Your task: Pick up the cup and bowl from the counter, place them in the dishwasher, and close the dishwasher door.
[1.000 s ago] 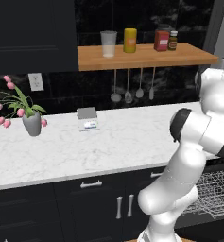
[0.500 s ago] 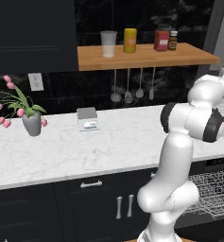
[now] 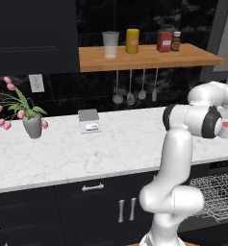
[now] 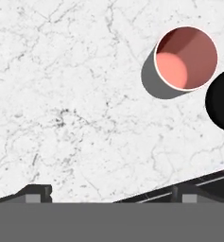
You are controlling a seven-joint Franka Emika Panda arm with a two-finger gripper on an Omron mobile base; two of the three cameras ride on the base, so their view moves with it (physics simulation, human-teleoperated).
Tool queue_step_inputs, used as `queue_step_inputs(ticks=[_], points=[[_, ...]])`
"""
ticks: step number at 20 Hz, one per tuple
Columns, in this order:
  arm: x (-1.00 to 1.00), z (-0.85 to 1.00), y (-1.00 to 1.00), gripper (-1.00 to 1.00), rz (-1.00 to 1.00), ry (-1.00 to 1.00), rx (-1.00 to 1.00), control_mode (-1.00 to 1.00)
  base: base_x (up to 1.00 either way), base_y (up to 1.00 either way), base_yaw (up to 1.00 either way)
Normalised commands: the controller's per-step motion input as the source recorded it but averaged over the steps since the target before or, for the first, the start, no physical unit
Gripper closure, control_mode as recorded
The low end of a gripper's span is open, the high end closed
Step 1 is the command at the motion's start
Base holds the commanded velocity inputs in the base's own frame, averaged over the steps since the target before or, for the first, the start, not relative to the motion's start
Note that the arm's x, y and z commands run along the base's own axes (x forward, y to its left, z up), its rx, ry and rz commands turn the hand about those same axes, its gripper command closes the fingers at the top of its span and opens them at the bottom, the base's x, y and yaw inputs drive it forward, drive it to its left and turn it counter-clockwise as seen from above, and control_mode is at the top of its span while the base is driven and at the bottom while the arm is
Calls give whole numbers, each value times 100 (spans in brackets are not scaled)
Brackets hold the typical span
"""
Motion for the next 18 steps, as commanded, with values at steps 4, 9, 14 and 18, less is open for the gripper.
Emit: queue_step_inputs(ticks=[4,9,14,18], points=[[18,-1,0,-100,7,0,0,-100,0,0,0],[25,-27,0,-100,5,0,0,-100,0,0,0],[11,-11,-9,-100,2,0,-1,-100,0,0,0],[0,0,-47,-100,0,0,0,-100,0,0,0]])
